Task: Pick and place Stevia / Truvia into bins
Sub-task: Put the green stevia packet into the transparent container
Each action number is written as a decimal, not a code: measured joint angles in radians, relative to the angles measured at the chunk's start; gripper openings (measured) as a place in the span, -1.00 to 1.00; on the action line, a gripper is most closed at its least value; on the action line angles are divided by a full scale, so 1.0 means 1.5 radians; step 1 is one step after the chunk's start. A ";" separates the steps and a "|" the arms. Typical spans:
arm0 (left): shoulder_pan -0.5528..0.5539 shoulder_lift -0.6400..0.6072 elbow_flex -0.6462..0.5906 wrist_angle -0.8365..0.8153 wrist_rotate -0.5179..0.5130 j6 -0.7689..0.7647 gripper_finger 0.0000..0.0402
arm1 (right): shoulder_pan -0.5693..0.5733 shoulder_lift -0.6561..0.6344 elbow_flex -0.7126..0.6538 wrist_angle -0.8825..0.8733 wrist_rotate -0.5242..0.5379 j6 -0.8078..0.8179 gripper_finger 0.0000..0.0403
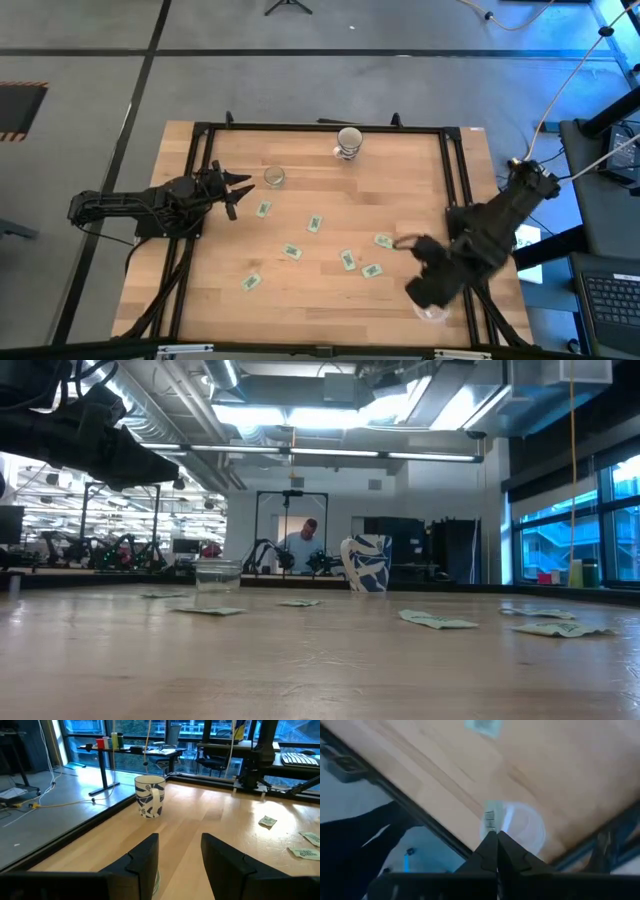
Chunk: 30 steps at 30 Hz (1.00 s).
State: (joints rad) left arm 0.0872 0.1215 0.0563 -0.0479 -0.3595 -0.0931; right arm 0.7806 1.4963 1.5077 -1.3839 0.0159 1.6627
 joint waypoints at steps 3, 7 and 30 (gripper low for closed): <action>0.000 0.000 0.000 0.000 -0.002 -0.001 -0.29 | 0.062 0.022 -0.019 0.011 0.004 0.088 -1.00; 0.000 0.000 0.000 0.006 -0.016 0.001 -0.29 | 0.115 0.057 -0.051 0.075 0.005 0.164 -1.00; 0.000 0.000 0.000 0.004 -0.027 -0.029 -0.29 | 0.146 0.216 -0.095 0.131 0.004 0.275 -1.00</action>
State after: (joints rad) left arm 0.0872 0.1215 0.0563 -0.0416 -0.4001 -0.1362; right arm 0.9993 1.8205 1.3651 -1.1870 0.0223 2.0745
